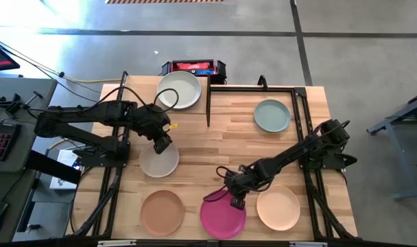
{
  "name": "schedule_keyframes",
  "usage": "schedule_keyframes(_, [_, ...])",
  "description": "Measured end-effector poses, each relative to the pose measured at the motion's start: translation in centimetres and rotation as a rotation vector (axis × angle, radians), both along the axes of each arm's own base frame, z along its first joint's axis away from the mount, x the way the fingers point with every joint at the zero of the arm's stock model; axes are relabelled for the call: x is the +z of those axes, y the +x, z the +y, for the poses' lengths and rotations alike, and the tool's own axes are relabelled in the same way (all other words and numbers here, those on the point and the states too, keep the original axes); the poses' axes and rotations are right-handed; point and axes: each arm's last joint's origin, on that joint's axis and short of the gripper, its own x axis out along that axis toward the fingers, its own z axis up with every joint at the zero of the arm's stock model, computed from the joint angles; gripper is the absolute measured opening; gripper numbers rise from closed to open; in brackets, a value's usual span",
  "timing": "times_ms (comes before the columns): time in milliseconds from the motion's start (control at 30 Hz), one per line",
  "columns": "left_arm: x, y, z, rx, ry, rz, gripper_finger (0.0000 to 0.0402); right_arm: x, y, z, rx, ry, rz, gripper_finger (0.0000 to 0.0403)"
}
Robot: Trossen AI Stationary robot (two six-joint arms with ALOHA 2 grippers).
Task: Place and stack plates onto a shelf
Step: Stack the dark pink plate on the white plate on the shelf
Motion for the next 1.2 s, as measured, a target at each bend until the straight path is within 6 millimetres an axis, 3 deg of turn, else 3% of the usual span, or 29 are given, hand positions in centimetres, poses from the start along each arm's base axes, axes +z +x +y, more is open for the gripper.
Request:
schedule_keyframes(500, [0.0,0.0,0.1,-0.005,0.025,0.001,0.0078,-0.8,-0.2,-0.1,-0.014,0.011,0.003,0.0071])
schedule_keyframes(1100, [0.0,0.0,0.1,0.004,0.038,0.004,0.0078,-3.2,0.5,0.4,0.023,0.03,0.041,0.0071])
schedule_keyframes(1200, [0.0,0.0,0.1,0.005,0.039,0.004,0.0078,-3.2,0.5,0.3,0.012,0.032,0.044,0.0056])
